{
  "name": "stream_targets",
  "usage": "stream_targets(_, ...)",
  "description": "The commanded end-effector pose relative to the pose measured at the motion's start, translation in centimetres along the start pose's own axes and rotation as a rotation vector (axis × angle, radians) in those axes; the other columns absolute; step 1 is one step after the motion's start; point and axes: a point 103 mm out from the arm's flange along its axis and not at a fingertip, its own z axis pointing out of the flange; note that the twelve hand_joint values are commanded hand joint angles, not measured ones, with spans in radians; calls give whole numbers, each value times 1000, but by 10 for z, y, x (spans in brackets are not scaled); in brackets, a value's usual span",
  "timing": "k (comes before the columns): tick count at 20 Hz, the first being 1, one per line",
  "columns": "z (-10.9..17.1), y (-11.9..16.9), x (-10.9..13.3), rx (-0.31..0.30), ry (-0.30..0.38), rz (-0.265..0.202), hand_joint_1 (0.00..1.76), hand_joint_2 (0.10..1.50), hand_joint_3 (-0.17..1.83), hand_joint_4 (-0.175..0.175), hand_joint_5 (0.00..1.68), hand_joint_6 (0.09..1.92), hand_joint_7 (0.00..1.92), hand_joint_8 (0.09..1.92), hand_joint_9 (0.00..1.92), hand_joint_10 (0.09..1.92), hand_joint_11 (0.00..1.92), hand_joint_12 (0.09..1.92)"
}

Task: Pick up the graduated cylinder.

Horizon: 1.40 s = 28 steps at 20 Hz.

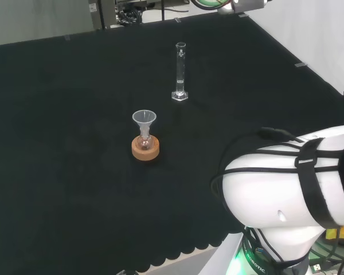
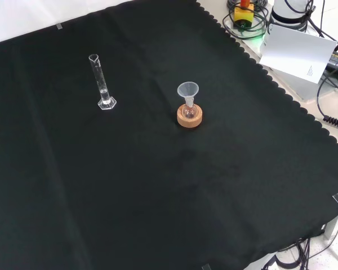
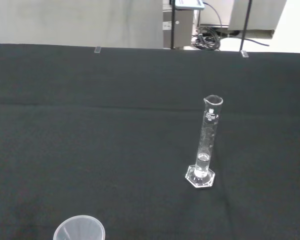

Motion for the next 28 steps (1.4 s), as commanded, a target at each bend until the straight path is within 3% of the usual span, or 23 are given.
stream_targets(1,16,35,-12,-43,-14,-16,202,1186,342,-37,211,87,0,424,99,700,0,1370)
stream_targets(5,43,74,-25,-44,6,-28,224,1185,320,-38,219,87,0,453,115,703,0,1373)
stream_targets(12,92,182,-63,-46,126,-58,294,1154,290,-44,237,87,12,518,151,712,0,1397)
stream_targets(17,122,242,-91,-63,166,-54,323,1138,281,-48,251,87,32,547,178,721,9,1412)
stream_targets(22,151,268,-110,-53,168,-72,338,1127,277,-54,266,87,61,577,213,732,33,1417)
stream_targets(28,177,266,-127,-48,232,-69,349,1119,276,-57,276,87,72,600,232,732,52,1414)
